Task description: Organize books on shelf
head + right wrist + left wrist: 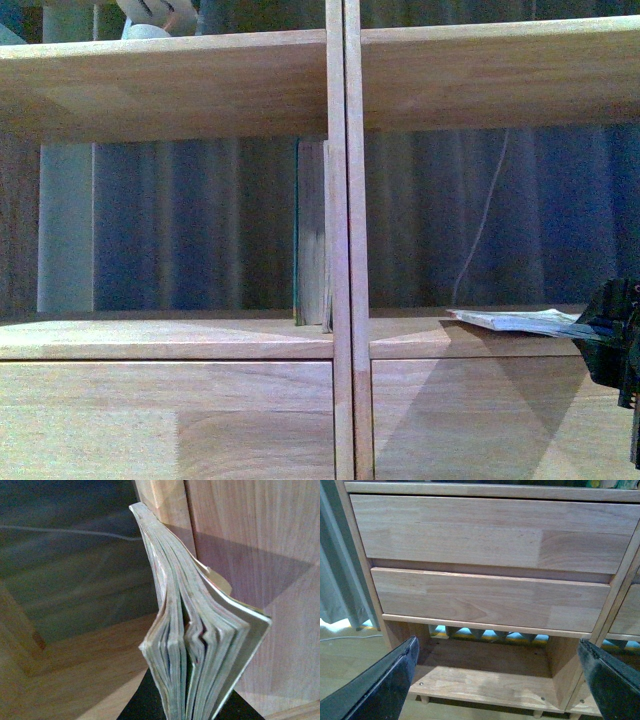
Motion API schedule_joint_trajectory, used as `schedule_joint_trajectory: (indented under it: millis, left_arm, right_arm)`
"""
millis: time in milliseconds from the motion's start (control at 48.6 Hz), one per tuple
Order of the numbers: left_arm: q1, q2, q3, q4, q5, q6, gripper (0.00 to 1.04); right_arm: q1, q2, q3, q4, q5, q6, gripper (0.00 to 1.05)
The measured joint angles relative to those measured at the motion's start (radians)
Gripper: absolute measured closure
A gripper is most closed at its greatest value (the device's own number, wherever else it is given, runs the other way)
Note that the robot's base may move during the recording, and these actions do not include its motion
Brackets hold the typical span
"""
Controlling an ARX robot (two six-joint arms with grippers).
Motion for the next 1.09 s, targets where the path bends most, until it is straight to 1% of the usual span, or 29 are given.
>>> schedule_joint_trajectory:
  millis: [165, 329, 473, 556, 597, 638, 700, 720, 762, 782, 803, 844, 885, 906, 947, 1009, 1070, 1091]
  left_arm:
    - [0.0, 0.0, 0.0, 0.0, 0.0, 0.0, 0.07]
    - [0.0, 0.0, 0.0, 0.0, 0.0, 0.0, 0.07]
    - [0.0, 0.0, 0.0, 0.0, 0.0, 0.0, 0.07]
    - [0.0, 0.0, 0.0, 0.0, 0.0, 0.0, 0.07]
    - [0.0, 0.0, 0.0, 0.0, 0.0, 0.0, 0.07]
    - [0.0, 0.0, 0.0, 0.0, 0.0, 0.0, 0.07]
    - [0.0, 0.0, 0.0, 0.0, 0.0, 0.0, 0.07]
    - [0.0, 0.0, 0.0, 0.0, 0.0, 0.0, 0.07]
    - [0.0, 0.0, 0.0, 0.0, 0.0, 0.0, 0.07]
    - [0.0, 0.0, 0.0, 0.0, 0.0, 0.0, 0.07]
    - [0.0, 0.0, 0.0, 0.0, 0.0, 0.0, 0.07]
    - [0.0, 0.0, 0.0, 0.0, 0.0, 0.0, 0.07]
    - [0.0, 0.0, 0.0, 0.0, 0.0, 0.0, 0.07]
    - [0.0, 0.0, 0.0, 0.0, -0.001, 0.0, 0.07]
    - [0.0, 0.0, 0.0, 0.0, 0.0, 0.0, 0.07]
    - [0.0, 0.0, 0.0, 0.0, 0.0, 0.0, 0.07]
    - [0.0, 0.0, 0.0, 0.0, 0.0, 0.0, 0.07]
    - [0.0, 0.0, 0.0, 0.0, 0.0, 0.0, 0.07]
  right_arm:
    - [-0.01, -0.038, -0.038, 0.024, -0.024, 0.0, 0.97]
    - [-0.092, -0.207, -0.117, 0.043, -0.076, 0.008, 0.97]
    - [-0.167, -0.362, -0.122, 0.042, -0.118, 0.026, 0.97]
    - [-0.166, -0.444, -0.08, 0.034, -0.166, 0.025, 0.97]
    - [-0.139, -0.479, -0.046, 0.023, -0.198, 0.008, 0.97]
    - [-0.092, -0.509, -0.01, 0.008, -0.248, -0.034, 0.97]
    - [-0.003, -0.539, 0.035, -0.005, -0.333, -0.109, 0.97]
    - [0.013, -0.542, 0.041, -0.005, -0.347, -0.124, 0.97]
    - [0.091, -0.557, 0.062, -0.002, -0.407, -0.204, 0.97]
    - [0.1, -0.558, 0.064, -0.002, -0.412, -0.212, 0.97]
    - [0.145, -0.563, 0.072, -0.002, -0.435, -0.246, 0.97]
    - [0.192, -0.566, 0.08, -0.004, -0.454, -0.296, 0.97]
    - [0.276, -0.566, 0.098, -0.024, -0.48, -0.367, 0.97]
    - [0.285, -0.566, 0.1, -0.027, -0.481, -0.385, 0.97]
    - [0.353, -0.559, 0.117, -0.055, -0.483, -0.447, 0.97]
    - [0.475, -0.527, 0.154, -0.113, -0.504, -0.59, 0.97]
    - [0.558, -0.485, 0.192, -0.167, -0.507, -0.689, 0.97]
    - [0.564, -0.481, 0.195, -0.172, -0.509, -0.697, 0.97]
